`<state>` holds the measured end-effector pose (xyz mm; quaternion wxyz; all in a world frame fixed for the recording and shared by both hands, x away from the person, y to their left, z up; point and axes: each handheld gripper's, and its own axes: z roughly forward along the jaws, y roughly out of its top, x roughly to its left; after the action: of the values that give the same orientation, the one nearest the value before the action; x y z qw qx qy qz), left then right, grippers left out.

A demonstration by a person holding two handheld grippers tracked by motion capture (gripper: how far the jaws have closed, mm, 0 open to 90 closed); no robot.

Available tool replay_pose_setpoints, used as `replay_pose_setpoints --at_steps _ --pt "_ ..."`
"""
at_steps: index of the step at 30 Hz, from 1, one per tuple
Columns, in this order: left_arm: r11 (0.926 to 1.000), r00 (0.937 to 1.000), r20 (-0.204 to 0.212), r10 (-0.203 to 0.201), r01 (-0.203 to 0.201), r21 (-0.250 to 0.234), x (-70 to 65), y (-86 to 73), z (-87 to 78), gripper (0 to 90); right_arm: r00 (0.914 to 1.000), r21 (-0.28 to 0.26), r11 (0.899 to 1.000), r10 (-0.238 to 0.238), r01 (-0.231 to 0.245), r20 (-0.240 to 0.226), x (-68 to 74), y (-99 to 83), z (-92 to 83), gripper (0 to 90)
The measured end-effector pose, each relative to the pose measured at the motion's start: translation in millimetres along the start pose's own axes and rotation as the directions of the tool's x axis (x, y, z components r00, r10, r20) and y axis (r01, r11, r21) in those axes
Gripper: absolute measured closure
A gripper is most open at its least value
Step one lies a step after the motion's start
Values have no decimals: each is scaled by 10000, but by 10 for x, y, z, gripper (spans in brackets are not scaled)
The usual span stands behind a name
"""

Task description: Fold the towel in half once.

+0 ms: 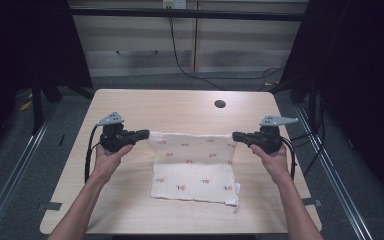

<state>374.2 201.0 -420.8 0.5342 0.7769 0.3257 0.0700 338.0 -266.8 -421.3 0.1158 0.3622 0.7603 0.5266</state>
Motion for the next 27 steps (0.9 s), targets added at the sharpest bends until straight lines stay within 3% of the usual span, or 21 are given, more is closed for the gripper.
replay_pose_setpoints --at_steps 9,16,22,25,27 --pt "9999 9998 164 82 -81 -66 -146 -166 -142 882 9993 173 9995 -264 269 -270 226 -189 -102 881" --pt "9998 9996 281 -24 18 213 -213 -353 -163 882 9990 227 9990 -381 386 -225 393 -360 -190 882" --pt "9991 9994 316 146 -158 391 -298 -439 -201 882 9995 604 9978 -259 270 -192 473 -510 -207 881" --pt "9961 9985 326 430 -453 755 -355 -459 -194 882 9996 708 9974 -147 163 -232 506 -584 -203 881" --pt "9958 9986 386 373 -403 821 -370 -498 -200 882 9994 806 9965 -218 238 -251 546 -605 -213 882"
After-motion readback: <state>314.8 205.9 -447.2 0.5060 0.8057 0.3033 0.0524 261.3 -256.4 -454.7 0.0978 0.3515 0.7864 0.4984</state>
